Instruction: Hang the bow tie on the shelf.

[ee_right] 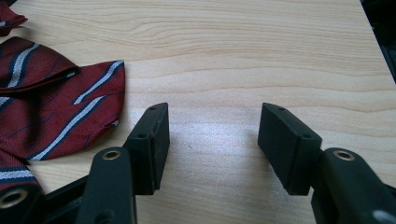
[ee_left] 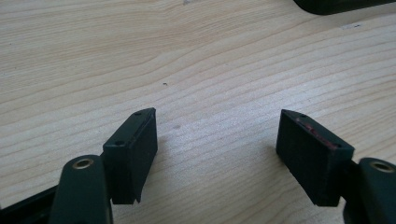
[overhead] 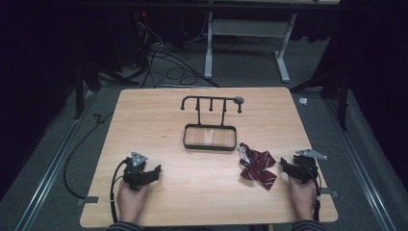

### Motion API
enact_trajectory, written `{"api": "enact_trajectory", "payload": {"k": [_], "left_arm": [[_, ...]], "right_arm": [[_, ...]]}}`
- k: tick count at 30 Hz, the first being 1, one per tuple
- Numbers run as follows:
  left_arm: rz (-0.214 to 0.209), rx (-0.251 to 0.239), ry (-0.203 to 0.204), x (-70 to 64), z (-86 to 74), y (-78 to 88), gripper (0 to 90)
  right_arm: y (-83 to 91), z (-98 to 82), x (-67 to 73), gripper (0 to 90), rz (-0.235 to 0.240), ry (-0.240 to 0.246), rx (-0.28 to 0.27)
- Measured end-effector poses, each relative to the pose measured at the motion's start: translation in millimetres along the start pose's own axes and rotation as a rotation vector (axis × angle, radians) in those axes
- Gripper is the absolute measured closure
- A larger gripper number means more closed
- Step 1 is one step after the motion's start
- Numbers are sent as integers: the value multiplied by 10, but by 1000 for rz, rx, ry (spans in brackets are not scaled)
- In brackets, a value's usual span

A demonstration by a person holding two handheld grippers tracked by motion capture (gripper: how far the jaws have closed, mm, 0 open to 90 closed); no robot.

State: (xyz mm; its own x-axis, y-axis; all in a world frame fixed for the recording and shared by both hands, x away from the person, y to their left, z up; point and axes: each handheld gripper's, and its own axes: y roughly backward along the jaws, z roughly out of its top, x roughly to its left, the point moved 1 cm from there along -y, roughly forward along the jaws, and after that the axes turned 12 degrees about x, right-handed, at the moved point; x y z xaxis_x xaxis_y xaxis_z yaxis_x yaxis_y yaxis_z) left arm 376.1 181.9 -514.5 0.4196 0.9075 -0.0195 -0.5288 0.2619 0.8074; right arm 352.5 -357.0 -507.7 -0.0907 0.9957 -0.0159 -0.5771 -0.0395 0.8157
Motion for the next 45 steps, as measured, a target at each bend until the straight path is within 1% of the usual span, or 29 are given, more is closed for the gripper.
{"api": "enact_trajectory", "payload": {"k": [19, 24, 27, 29, 32, 36, 40, 43, 45], "left_arm": [[0, 0, 1, 0, 1, 0, 299], [1, 0, 2, -1, 1, -1, 300], [2, -2, 4, -1, 3, -3, 300], [2, -2, 5, -1, 3, -3, 300], [2, -2, 4, -1, 3, -3, 300], [2, -2, 4, -1, 3, -3, 299], [3, 0, 4, -1, 3, -2, 296], [3, 0, 4, -2, 3, -1, 295], [3, 0, 4, -1, 2, -1, 296]], "right_arm": [[1, 2, 0, 442, 3, 2, 3], [6, -3, -6, 451, 19, 5, 2], [21, -18, -10, 478, 37, 0, -3], [45, -33, -10, 487, 47, -6, -16], [103, -51, -2, 505, 56, 8, -43], [164, -80, 22, 527, 92, 3, -59], [205, -79, 92, 545, 116, 20, -71], [230, -56, 170, 564, 145, 29, -81], [244, -34, 229, 576, 164, 48, -95]]}}
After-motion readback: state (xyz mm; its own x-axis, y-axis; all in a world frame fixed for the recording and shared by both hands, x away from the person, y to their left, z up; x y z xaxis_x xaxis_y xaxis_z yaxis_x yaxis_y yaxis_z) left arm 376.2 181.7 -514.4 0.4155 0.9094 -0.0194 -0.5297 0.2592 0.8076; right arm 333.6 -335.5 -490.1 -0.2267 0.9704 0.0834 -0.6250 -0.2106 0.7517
